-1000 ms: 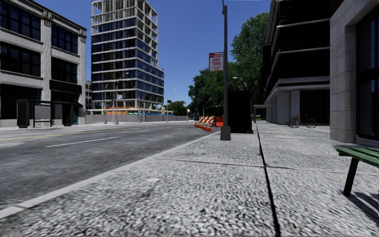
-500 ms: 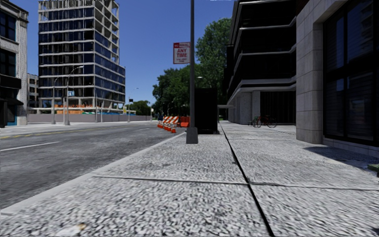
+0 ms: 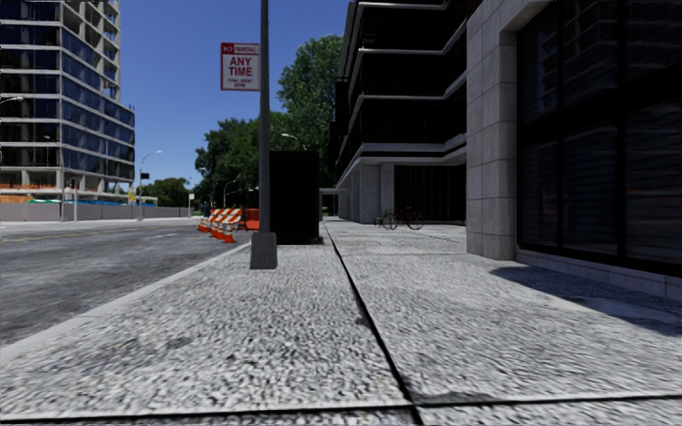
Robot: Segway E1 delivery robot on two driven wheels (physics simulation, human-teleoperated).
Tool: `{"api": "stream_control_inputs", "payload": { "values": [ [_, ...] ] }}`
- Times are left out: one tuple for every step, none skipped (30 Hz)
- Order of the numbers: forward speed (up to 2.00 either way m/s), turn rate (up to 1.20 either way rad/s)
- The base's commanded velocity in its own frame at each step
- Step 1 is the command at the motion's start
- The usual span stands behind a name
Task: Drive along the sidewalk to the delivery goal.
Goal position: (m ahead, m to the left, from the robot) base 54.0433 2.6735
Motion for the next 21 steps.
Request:
{"api": "stream_control_inputs", "payload": {
  "values": [
    [2.00, -0.54],
    [2.00, -0.54],
    [2.00, -0.54],
    [2.00, -0.54],
    [2.00, -0.54],
    [2.00, -0.54],
    [2.00, -0.54],
    [2.00, -0.54],
    [2.00, -0.54],
    [2.00, -0.54],
    [2.00, -0.54],
    [2.00, -0.54],
    [2.00, -0.54],
    [2.00, -0.54],
    [2.00, -0.54],
    [2.00, -0.54],
    [2.00, -0.54],
    [2.00, -0.54],
    [2.00, -0.54],
    [2.00, -0.52],
    [2.00, -0.45]
  ]
}}
